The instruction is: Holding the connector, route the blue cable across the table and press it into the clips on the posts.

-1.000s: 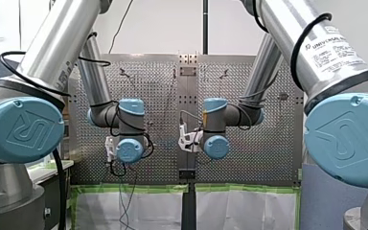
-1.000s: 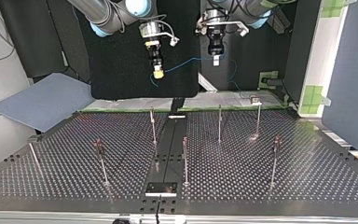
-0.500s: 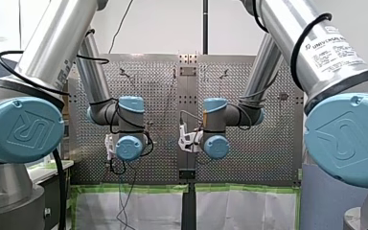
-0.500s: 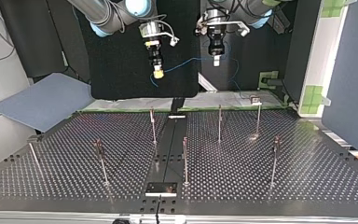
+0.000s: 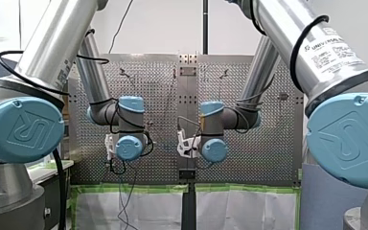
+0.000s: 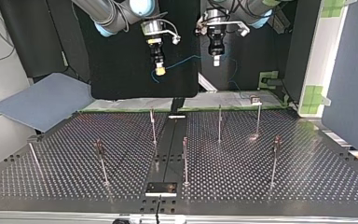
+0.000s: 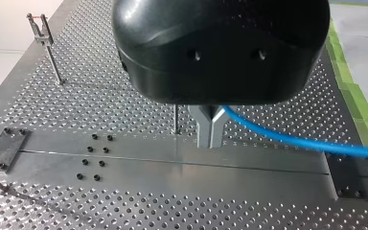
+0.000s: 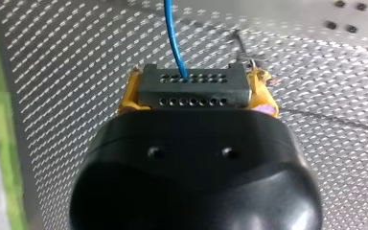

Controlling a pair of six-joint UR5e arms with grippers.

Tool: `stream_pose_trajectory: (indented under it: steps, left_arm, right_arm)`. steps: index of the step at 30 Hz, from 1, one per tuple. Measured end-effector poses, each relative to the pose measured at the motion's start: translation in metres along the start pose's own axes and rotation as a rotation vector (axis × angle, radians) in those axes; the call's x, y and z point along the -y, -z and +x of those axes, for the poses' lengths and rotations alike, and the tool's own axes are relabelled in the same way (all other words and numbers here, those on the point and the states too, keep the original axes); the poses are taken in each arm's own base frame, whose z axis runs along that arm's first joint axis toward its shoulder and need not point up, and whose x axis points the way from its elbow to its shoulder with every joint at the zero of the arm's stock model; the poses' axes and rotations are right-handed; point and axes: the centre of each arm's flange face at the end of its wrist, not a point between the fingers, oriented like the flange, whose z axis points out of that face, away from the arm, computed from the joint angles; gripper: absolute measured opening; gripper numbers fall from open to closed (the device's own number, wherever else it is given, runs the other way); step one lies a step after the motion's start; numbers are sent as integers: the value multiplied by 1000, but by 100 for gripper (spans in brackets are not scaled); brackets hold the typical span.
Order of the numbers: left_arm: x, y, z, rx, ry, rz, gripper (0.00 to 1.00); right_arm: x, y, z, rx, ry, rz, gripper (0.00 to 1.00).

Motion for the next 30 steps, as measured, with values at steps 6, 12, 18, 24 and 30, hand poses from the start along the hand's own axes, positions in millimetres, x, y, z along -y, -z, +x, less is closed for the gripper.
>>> stream_pose_trajectory:
  steps: [6,12,18,24,30]
  left_arm:
    - [0,0,0,0,0,0,1]
    - [0,0,0,0,0,0,1]
    - [0,0,0,-1,-1,0,1]
    - [-2,11,5,-34,-56,-16,1]
    - [-5,0,-13,-24,-65,-50,1]
  right_arm:
    - [-3,6,-8,62,27,-17,0]
    - [-4,12,-13,116,46,-12,0]
    - [-5,18,-18,169,64,-5,0]
    - [-5,10,5,148,41,-15,0]
    - [-2,-2,39,85,-23,0,0]
